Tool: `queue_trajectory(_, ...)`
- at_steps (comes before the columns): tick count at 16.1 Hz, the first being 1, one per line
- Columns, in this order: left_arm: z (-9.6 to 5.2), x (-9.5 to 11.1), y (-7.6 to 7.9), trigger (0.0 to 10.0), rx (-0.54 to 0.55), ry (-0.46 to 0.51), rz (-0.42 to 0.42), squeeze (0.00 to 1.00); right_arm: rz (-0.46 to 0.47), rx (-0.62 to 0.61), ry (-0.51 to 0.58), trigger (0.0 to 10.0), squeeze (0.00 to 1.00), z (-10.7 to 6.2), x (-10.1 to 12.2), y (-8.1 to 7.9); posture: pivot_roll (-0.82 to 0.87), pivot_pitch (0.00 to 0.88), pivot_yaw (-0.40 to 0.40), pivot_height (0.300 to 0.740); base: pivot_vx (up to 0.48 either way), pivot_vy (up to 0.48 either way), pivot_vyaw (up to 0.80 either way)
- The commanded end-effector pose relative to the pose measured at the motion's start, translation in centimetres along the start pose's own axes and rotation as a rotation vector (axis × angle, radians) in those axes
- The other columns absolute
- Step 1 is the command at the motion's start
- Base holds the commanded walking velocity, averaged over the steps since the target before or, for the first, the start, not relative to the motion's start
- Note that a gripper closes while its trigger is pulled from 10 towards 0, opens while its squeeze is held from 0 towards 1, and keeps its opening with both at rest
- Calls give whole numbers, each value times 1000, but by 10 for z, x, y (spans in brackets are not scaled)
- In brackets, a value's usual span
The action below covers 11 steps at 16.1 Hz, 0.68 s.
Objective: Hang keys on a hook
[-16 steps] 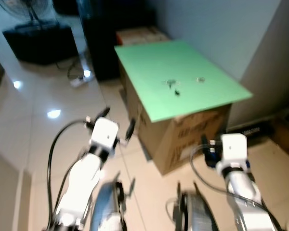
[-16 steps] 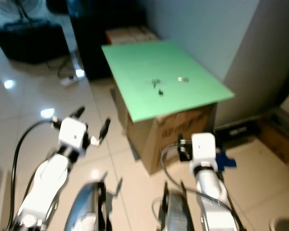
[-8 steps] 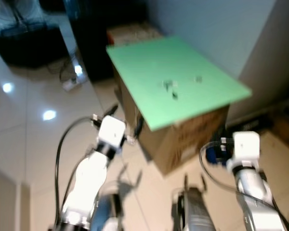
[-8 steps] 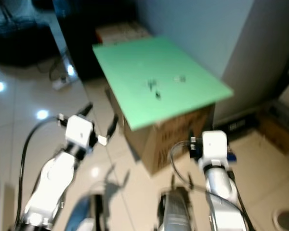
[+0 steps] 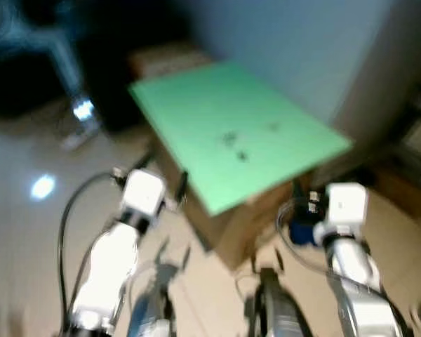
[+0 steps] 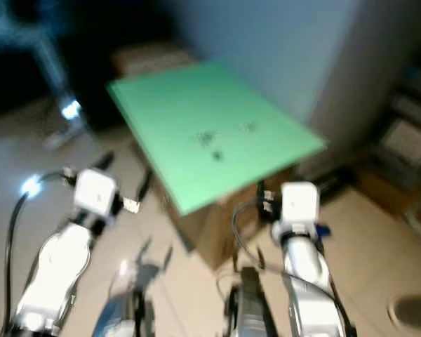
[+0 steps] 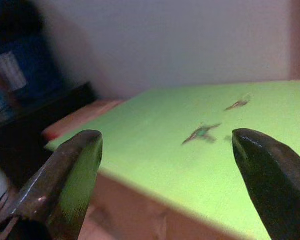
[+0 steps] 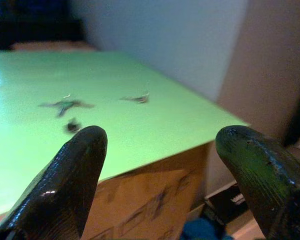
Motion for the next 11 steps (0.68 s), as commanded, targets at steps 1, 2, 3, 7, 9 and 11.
queue_trajectory(1,4,3,14,10000,-39,16,-22,0,-13,-39,-37,10000,0,-4,-11,14,-93,46,38,601,292,0,-800)
queue_trajectory(2,5,4,15,10000,-40,17,-24,0,-17,-48,-37,10000,0,-5,-11,17,-96,50,45,601,292,0,0)
queue_trajectory(3,5,4,15,10000,-41,16,-25,0,-19,-49,-38,10000,0,-5,-11,17,-96,51,45,601,289,0,0)
queue_trajectory(7,6,4,14,10000,-38,15,-24,0,-20,-54,-41,10000,0,-3,-12,18,-94,51,45,601,290,0,0)
queue_trajectory(9,6,3,13,10000,-34,13,-23,0,-21,-49,-34,10000,0,-3,-10,18,-93,52,44,601,291,0,0)
queue_trajectory(11,5,2,13,10000,-34,10,-23,0,-28,-44,-33,10000,0,-2,-10,17,-93,52,46,601,292,0,0)
Point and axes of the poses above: a point about 5 cm out from each wrist's last joint towards the gripper, its own z axis pointing out of the wrist towards the gripper, its own x axis along the axis of the wrist's last joint, y = z × x, the point moved 6 cm from there along z, pointing out of the wrist towards the gripper, and after that the axes turned 11 degrees about -z, right-handed, at the moved point
